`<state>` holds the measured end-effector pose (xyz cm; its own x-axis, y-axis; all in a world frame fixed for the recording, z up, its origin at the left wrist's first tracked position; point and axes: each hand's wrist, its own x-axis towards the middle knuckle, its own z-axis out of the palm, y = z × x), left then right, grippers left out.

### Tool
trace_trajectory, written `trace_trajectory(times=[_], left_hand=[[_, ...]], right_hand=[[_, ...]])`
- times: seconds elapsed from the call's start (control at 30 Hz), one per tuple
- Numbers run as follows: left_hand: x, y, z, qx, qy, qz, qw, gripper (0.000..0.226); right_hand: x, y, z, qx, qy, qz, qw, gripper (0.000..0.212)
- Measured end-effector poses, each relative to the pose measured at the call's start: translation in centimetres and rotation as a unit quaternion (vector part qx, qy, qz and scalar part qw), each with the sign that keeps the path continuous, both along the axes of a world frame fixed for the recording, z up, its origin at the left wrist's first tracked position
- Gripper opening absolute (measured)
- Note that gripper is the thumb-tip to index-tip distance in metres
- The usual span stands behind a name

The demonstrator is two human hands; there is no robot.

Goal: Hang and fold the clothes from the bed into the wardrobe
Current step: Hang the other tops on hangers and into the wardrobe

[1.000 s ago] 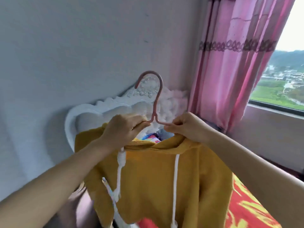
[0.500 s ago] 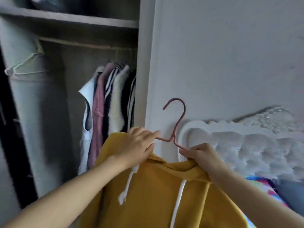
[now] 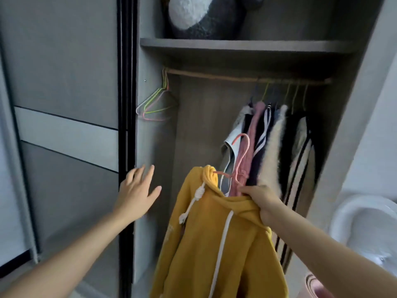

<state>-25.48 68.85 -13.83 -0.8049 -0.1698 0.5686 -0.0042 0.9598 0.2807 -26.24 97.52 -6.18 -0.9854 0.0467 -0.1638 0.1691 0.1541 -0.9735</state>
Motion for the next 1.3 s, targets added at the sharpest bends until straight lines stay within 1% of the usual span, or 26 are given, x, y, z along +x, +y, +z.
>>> trace_trajectory(times=[0.1,0.17,0.23,0.3,0.37,0.47,0.57,0.67,0.77,0.9,0.97,1.13,1.2,1.3], left_hand=[[-1.6,-2.8,0.3,0.008,0.013,-0.011,1.0,0.094],[-3.1,-4.8,0.5,0.02,0.019,-0.011,1.0,0.093],[-4.5,-5.9,0.8,0.002,0.023,-0.007,1.0,0.087],[-6.7,-7.5,1.3,-0.035,0.031,0.002,0.999,0.076],[-8.8,-8.5,2.8,-0.067,0.045,0.017,0.997,0.068],[-11.8,-10.3,5.2,-0.1,0.059,0.042,0.992,0.064],[-15.6,-12.2,7.6,-0.125,0.1,0.061,0.985,0.057],[-19.3,-13.8,9.8,-0.123,0.151,0.069,0.978,0.058],[-23.0,-15.3,11.7,-0.115,0.203,0.086,0.969,0.055],[-26.9,-16.9,12.8,-0.11,0.251,0.108,0.956,0.054],[-28.7,-17.8,12.6,-0.127,0.261,0.106,0.951,0.054],[-32.4,-19.9,12.0,-0.178,0.298,0.091,0.933,0.06],[-33.4,-20.9,11.9,-0.197,0.31,0.095,0.925,0.058],[-34.6,-22.4,11.8,-0.233,0.321,0.097,0.913,0.053]], right_hand=[[-3.1,-3.5,1.9,-0.003,0.014,-0.013,1.0,0.016],[-5.3,-5.8,4.0,-0.002,0.022,-0.001,1.0,0.007],[-7.0,-7.1,6.0,0.004,0.046,0.017,0.999,0.005],[-9.6,-8.6,7.9,0.014,0.097,0.028,0.995,0.011],[-12.5,-9.4,9.9,0.015,0.144,0.016,0.989,0.016],[-16.6,-10.0,12.5,0.008,0.179,0.004,0.984,0.011],[-20.9,-10.5,14.6,0.006,0.2,-0.017,0.98,0.024],[-25.3,-10.4,16.3,0.011,0.215,-0.042,0.976,0.029],[-29.1,-9.9,17.4,0.02,0.23,-0.068,0.971,0.036],[-32.4,-8.9,17.9,0.022,0.229,-0.117,0.966,0.032],[-33.5,-8.4,18.0,0.021,0.229,-0.153,0.961,0.03],[-35.9,-7.8,19.1,0.075,0.229,-0.215,0.946,0.032],[-36.5,-8.0,19.7,0.088,0.229,-0.234,0.941,0.033],[-37.1,-8.6,20.5,0.112,0.232,-0.247,0.934,0.027]])
